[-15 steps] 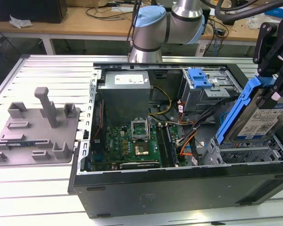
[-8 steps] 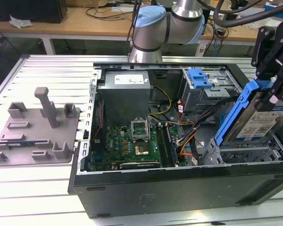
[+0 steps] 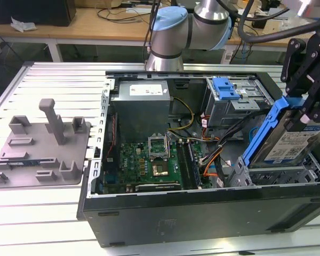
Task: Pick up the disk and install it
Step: 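Insert the disk into the insertion slot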
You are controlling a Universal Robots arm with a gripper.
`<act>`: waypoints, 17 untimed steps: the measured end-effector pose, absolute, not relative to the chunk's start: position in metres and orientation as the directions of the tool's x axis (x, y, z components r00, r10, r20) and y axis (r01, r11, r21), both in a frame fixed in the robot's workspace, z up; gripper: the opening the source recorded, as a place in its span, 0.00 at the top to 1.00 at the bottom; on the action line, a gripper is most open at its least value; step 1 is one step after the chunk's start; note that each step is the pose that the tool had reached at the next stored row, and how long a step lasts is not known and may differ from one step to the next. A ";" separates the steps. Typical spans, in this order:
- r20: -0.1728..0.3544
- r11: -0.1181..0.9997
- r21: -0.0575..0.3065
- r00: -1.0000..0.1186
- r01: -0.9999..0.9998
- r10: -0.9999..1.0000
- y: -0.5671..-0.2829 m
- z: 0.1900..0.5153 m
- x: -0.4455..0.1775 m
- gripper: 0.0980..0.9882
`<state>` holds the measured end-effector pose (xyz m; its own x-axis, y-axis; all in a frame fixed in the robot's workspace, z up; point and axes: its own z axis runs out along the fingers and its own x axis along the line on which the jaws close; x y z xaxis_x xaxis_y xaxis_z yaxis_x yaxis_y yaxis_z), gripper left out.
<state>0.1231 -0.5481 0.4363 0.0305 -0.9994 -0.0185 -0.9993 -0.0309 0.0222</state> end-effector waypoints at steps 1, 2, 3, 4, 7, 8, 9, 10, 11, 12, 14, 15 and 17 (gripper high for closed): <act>-0.018 -0.031 0.022 0.031 -0.999 -0.999 -0.548 0.435 0.123 0.70; -0.018 -0.031 0.022 0.031 -0.999 -0.999 -0.548 0.434 0.123 0.70; -0.019 -0.032 0.022 0.031 -0.999 -0.999 -0.548 0.432 0.123 0.70; -0.019 -0.032 0.022 0.031 -0.999 -0.999 -0.548 0.431 0.123 0.70; -0.019 -0.032 0.022 0.032 -0.999 -0.999 -0.548 0.425 0.123 0.70; -0.018 -0.033 0.022 0.032 -0.999 -0.999 -0.548 0.424 0.123 0.70; -0.018 -0.033 0.022 0.032 -0.999 -0.999 -0.548 0.423 0.123 0.70; -0.019 -0.033 0.022 0.033 -0.999 -0.999 -0.548 0.420 0.123 0.70; -0.018 -0.033 0.022 0.033 -0.999 -0.999 -0.548 0.418 0.123 0.70; -0.019 -0.034 0.022 0.033 -0.999 -0.999 -0.548 0.416 0.123 0.70; -0.018 -0.034 0.022 0.033 -0.999 -0.999 -0.549 0.412 0.123 0.70; -0.018 -0.034 0.022 0.033 -0.999 -0.999 -0.549 0.411 0.123 0.70; -0.019 -0.034 0.022 0.033 -0.999 -0.999 -0.549 0.407 0.123 0.70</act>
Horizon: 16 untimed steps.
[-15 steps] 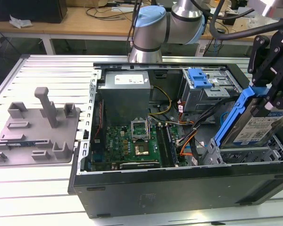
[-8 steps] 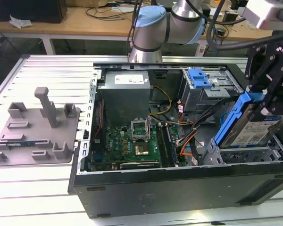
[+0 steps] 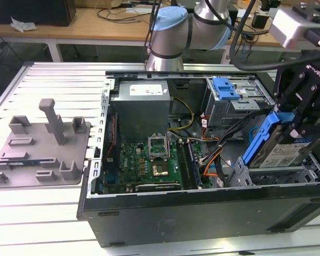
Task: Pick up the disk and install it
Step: 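Insert the disk into the insertion slot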
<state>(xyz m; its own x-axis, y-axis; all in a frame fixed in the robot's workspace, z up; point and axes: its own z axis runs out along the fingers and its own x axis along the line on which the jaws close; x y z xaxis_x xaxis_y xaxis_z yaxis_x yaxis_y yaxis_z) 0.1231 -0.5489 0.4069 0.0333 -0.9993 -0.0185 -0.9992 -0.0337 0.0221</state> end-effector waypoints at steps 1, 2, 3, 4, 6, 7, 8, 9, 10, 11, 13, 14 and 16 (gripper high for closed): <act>-0.018 -0.034 0.022 0.033 -0.999 -0.999 -0.549 0.405 0.123 0.70; -0.019 -0.034 0.022 0.033 -0.999 -0.999 -0.549 0.404 0.123 0.70; -0.018 -0.034 0.022 0.033 -0.999 -0.999 -0.549 0.403 0.123 0.70; -0.018 -0.034 0.022 0.033 -0.999 -0.999 -0.549 0.403 0.123 0.69; -0.018 -0.034 0.022 0.033 -0.999 -0.999 -0.549 0.403 0.123 0.62; -0.018 -0.034 0.022 0.033 -0.999 -0.999 -0.549 0.403 0.123 0.55; -0.019 -0.034 0.022 0.033 -0.999 -0.999 -0.549 0.403 0.123 0.55; -0.019 -0.034 0.022 0.033 -0.999 -0.999 -0.549 0.403 0.123 0.55; -0.018 -0.034 0.022 0.033 -0.999 -0.999 -0.549 0.403 0.123 0.55; -0.019 -0.034 0.022 0.033 -0.999 -0.999 -0.549 0.403 0.123 0.55; -0.018 -0.034 0.022 0.033 -0.999 -0.999 -0.549 0.403 0.123 0.55; -0.018 -0.034 0.022 0.033 -0.999 -0.999 -0.549 0.403 0.123 0.55; -0.018 -0.034 0.022 0.033 -0.999 -0.999 -0.549 0.403 0.123 0.55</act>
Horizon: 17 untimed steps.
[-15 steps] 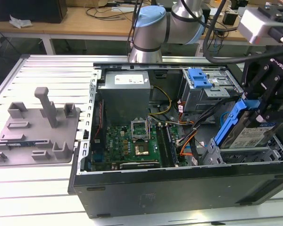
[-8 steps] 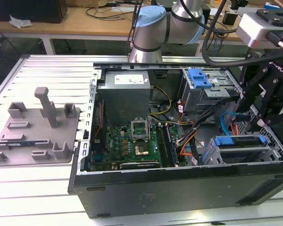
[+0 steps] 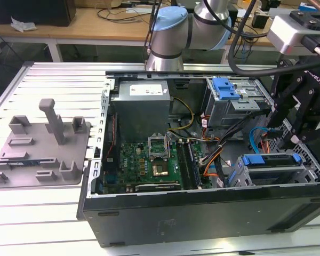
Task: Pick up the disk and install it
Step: 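Insert the disk into the insertion slot, then insert the first disk wire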
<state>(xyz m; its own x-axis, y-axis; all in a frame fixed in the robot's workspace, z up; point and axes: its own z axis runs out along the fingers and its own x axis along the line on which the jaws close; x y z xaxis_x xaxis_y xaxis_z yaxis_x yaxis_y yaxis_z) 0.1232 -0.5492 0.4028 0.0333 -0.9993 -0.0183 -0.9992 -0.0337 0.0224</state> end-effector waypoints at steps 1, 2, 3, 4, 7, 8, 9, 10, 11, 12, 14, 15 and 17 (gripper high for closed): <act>-0.018 -0.034 0.022 0.033 -0.999 -0.999 -0.549 0.403 0.123 0.55; -0.018 -0.034 0.022 0.033 -0.999 -0.999 -0.549 0.403 0.123 0.55; -0.018 -0.034 0.022 0.033 -0.999 -0.999 -0.549 0.403 0.123 0.55; -0.018 -0.034 0.022 0.033 -0.999 -0.999 -0.549 0.403 0.123 0.55; -0.018 -0.034 0.022 0.033 -0.999 -0.999 -0.549 0.403 0.123 0.55; -0.018 -0.034 0.023 0.033 -0.999 -0.999 -0.549 0.403 0.123 0.55; -0.018 -0.034 0.023 0.033 -0.999 -0.999 -0.549 0.403 0.123 0.55; -0.018 -0.034 0.023 0.033 -0.999 -0.999 -0.549 0.403 0.123 0.55; 0.002 -0.033 0.023 0.033 -0.999 -0.999 -0.542 0.403 0.123 0.55; 0.060 -0.032 0.025 0.033 -0.999 -0.998 -0.531 0.403 0.123 0.55; 0.104 -0.031 0.027 0.033 -0.999 -0.994 -0.518 0.403 0.123 0.55; 0.117 -0.030 0.027 0.033 -0.999 -0.993 -0.514 0.403 0.123 0.55; 0.132 -0.030 0.027 0.033 -0.999 -0.991 -0.506 0.403 0.123 0.55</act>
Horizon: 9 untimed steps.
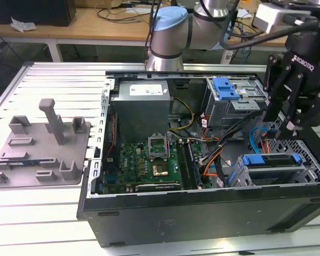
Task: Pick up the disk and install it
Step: 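Insert the first disk wire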
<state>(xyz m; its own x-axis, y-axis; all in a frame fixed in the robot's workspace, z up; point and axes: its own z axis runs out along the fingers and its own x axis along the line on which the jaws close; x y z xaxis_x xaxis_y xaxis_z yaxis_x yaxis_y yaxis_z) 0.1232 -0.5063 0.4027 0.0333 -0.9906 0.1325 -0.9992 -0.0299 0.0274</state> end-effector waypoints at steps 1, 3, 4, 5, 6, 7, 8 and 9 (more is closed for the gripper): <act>0.134 -0.030 0.017 0.032 -0.999 -0.991 -0.504 0.403 0.123 0.55; 0.137 -0.028 -0.025 0.025 -0.999 -0.990 -0.503 0.403 0.123 0.55; 0.139 -0.027 -0.040 0.021 -0.999 -0.990 -0.502 0.403 0.123 0.55; 0.145 -0.019 -0.055 0.011 -0.998 -0.989 -0.502 0.403 0.123 0.55; 0.155 -0.006 -0.058 -0.003 -0.998 -0.988 -0.502 0.403 0.123 0.55; 0.168 0.001 -0.059 -0.011 -0.998 -0.986 -0.502 0.403 0.123 0.55; 0.181 0.006 -0.060 -0.017 -0.998 -0.983 -0.502 0.403 0.123 0.55; 0.207 0.015 -0.063 -0.027 -0.998 -0.978 -0.502 0.402 0.123 0.55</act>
<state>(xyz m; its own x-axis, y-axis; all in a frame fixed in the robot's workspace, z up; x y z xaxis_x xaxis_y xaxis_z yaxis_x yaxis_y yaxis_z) 0.1232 -0.5022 0.4025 -0.0273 -0.9779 0.2074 -0.9979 0.0146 -0.0627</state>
